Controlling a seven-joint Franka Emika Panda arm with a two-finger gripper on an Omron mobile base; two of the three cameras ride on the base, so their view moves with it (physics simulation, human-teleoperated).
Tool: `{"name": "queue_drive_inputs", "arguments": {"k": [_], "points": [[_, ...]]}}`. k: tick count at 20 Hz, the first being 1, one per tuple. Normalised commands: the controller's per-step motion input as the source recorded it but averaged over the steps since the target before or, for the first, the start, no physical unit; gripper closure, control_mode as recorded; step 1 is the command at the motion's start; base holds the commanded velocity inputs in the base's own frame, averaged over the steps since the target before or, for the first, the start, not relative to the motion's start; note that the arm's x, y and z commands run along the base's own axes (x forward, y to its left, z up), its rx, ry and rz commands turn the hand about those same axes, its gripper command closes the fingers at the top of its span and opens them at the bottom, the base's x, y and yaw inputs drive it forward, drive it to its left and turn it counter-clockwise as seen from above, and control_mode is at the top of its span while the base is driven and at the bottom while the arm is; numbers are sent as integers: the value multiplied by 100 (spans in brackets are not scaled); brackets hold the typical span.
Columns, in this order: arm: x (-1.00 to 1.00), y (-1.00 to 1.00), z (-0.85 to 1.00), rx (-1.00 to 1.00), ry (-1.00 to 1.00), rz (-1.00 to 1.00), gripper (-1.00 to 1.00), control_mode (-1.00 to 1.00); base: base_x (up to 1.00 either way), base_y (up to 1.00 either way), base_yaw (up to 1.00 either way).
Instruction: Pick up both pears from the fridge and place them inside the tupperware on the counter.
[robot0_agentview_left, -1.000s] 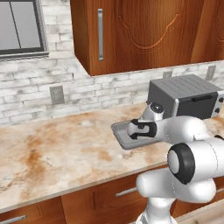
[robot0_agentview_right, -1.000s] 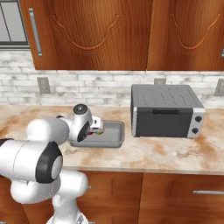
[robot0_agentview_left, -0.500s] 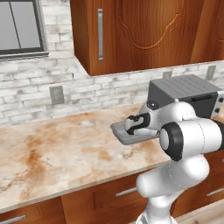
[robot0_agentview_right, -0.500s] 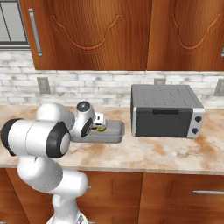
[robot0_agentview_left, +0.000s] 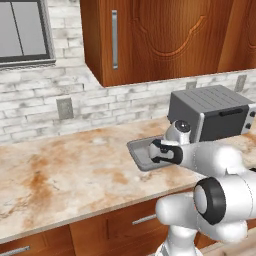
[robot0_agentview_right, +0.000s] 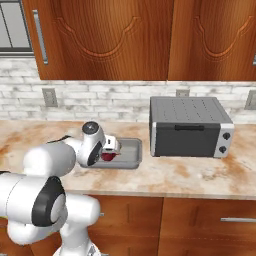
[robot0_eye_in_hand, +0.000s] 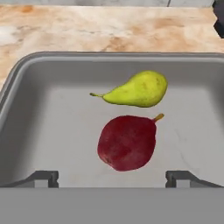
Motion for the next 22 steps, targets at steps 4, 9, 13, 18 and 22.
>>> {"name": "queue_drive_inputs", "arguments": {"k": [4,9,13,18,22], "points": [[-43,0,98,0,0,0,-100,-100,0,0,0],[-51,0,92,0,0,0,-100,-100,0,0,0],[-65,32,51,-7,0,0,-100,-100,0,0,0],[-64,89,43,-22,-15,0,-100,-100,0,0,0],[-55,98,40,-27,-22,0,-100,-100,0,0,0]]}}
